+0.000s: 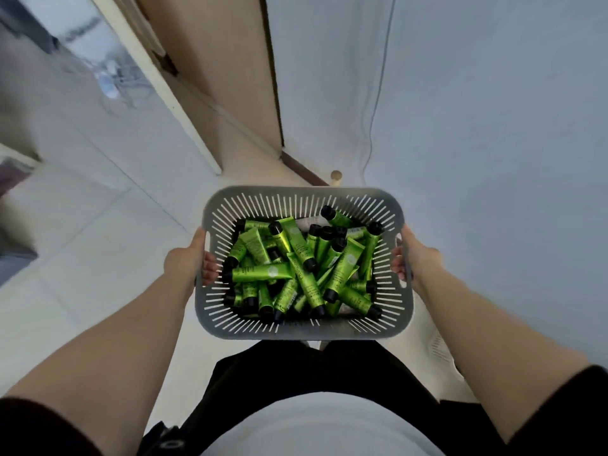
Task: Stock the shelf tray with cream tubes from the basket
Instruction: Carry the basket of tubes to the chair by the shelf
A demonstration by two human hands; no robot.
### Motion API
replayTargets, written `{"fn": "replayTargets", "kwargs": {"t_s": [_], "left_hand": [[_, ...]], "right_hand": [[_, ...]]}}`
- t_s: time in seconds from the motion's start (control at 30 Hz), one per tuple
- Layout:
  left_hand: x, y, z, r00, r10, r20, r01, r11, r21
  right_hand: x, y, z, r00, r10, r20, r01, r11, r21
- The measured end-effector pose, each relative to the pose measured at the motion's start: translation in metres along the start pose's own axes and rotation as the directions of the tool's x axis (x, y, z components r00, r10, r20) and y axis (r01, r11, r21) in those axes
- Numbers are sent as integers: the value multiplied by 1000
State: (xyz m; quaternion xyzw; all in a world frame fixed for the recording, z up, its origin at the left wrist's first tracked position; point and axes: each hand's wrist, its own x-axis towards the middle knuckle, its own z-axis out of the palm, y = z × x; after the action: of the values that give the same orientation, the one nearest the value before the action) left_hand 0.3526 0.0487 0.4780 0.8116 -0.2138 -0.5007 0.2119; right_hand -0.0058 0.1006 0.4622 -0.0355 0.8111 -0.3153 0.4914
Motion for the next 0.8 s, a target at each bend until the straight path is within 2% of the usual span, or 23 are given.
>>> {"fn": "replayTargets", "kwargs": {"t_s": [0.13,0.27,0.43,0.57,0.8], "left_hand": [[-18,-26,-37,992,-67,-106,48,984,-172],[-41,-60,-74,967,-129,-221,58,951,-302],[-78,-120,-119,885,-302,-354,93,859,-503],[-104,-185,-160,863,-455,-219,187,690,-699],[-152,-303,-221,803,-566,-184,170,514,-841]], "right_hand": [[-6,-29,36,987,-78,144,97,986,-133],[-20,-47,81,945,-123,304,207,943,-259],[-57,-49,145,849,-96,520,341,851,-399],[-104,-31,201,748,-50,662,455,764,-457],[-202,43,299,617,6,787,662,537,-523]]}}
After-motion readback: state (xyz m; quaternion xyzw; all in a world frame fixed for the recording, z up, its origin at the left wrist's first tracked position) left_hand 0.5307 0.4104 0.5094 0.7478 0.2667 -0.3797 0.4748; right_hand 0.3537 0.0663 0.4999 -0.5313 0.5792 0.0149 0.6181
